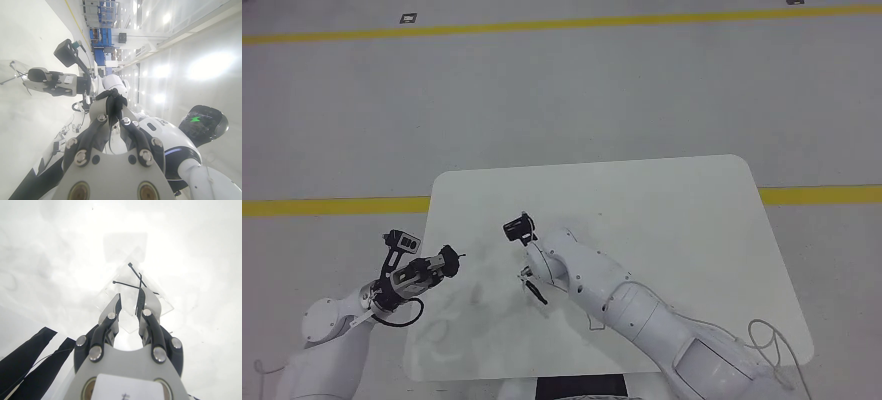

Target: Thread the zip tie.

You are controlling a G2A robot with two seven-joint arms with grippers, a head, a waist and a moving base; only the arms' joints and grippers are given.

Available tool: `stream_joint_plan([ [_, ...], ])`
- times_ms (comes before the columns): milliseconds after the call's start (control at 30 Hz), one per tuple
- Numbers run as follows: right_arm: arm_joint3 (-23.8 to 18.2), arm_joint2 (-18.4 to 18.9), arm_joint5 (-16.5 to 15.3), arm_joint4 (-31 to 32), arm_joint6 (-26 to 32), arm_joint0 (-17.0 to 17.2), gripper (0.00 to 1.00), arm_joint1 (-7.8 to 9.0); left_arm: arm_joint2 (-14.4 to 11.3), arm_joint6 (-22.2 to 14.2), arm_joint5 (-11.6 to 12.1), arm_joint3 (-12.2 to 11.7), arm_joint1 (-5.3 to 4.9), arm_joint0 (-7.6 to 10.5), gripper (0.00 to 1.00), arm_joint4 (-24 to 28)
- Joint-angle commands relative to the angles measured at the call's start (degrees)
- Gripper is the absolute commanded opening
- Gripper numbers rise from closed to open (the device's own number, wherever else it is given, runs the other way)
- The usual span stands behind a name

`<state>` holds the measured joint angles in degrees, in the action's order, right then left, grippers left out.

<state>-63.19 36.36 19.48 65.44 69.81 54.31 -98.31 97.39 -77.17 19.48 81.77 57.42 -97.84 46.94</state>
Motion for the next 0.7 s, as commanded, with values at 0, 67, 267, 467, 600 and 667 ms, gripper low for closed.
stream_joint_plan([
  [0, 0.5, 0.2, 0.0, 0.8, 0.1, 0.2, 0.18, -0.44, 0.0, 0.0, 0.0, 0.0, 0.00, 0.00, 0.00, 0.0],
  [67, 1.1, 0.4, 0.0, 1.5, 0.2, 0.2, 0.17, -0.94, 0.0, 0.0, 0.0, 0.0, 0.00, 0.00, 0.00, 0.0],
  [267, 3.0, 0.6, 0.0, 3.7, 0.3, 0.1, 0.19, -2.25, 0.0, 0.0, 0.0, 0.0, 0.00, 0.00, 0.00, 0.0],
  [467, 4.6, 1.4, 0.0, 6.0, 0.0, 0.4, 0.16, -3.32, 0.0, 0.0, 0.0, 0.0, 0.00, 0.00, 0.00, 0.0],
  [600, 5.7, 2.1, 0.0, 7.0, -0.1, 0.6, 0.15, -4.04, 0.0, 0.0, 0.0, 0.0, 0.00, 0.00, 0.00, 0.0],
  [667, 6.1, 2.4, 0.0, 7.3, -0.1, 0.7, 0.13, -4.34, 0.0, 0.0, 0.0, 0.0, 0.00, 0.00, 0.00, 0.0],
])
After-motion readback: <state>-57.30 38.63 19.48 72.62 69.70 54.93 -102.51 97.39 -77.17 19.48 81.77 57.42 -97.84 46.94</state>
